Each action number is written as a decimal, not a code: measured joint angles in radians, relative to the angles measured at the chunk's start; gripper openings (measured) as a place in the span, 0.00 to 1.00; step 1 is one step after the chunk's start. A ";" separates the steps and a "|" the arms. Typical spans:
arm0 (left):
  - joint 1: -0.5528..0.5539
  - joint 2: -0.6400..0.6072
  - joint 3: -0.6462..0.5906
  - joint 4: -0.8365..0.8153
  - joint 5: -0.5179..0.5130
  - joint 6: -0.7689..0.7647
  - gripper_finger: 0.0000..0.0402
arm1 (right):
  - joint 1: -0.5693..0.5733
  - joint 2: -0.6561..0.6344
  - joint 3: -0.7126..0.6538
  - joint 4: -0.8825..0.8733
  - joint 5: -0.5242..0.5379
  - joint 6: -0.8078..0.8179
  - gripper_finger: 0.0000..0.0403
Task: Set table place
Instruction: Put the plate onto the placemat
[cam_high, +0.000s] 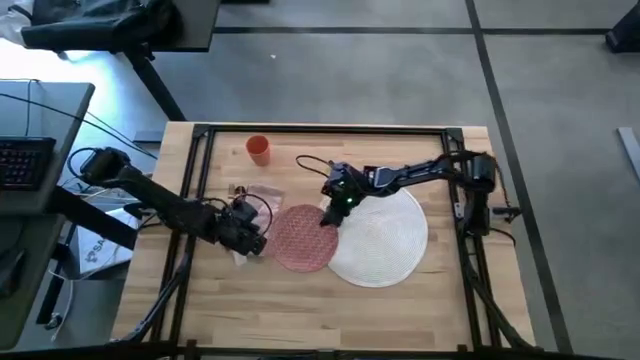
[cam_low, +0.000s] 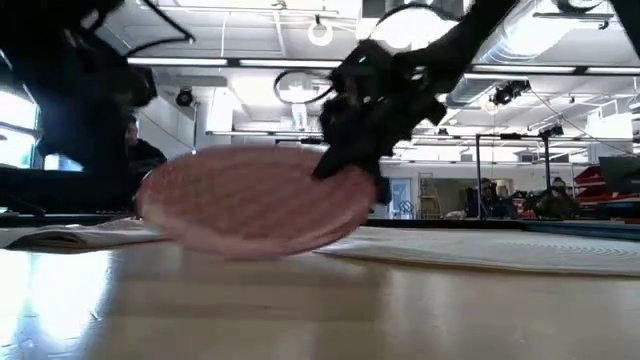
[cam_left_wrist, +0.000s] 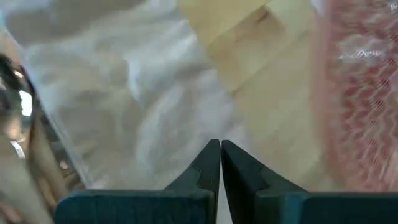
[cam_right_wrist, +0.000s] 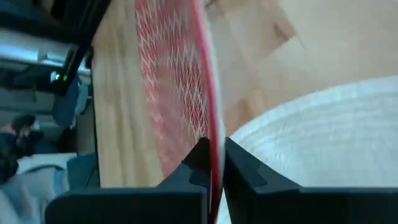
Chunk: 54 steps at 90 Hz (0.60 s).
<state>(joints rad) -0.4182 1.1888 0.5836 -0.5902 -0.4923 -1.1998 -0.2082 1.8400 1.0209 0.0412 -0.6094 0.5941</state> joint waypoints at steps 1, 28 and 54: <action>-0.001 -0.004 0.001 0.000 -0.001 0.004 0.00 | -0.003 -0.013 -0.011 0.000 -0.003 0.000 0.00; 0.054 0.076 0.001 0.444 0.006 0.358 0.00 | -0.095 -0.559 -0.462 0.121 0.071 0.185 0.00; 0.269 0.447 0.118 1.009 0.383 0.721 0.00 | -0.137 -1.040 -0.715 0.115 0.236 0.375 0.00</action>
<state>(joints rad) -0.1490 1.6358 0.7020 0.4188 -0.1089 -0.4786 -0.3450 0.7998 0.3060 0.1561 -0.3733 0.9692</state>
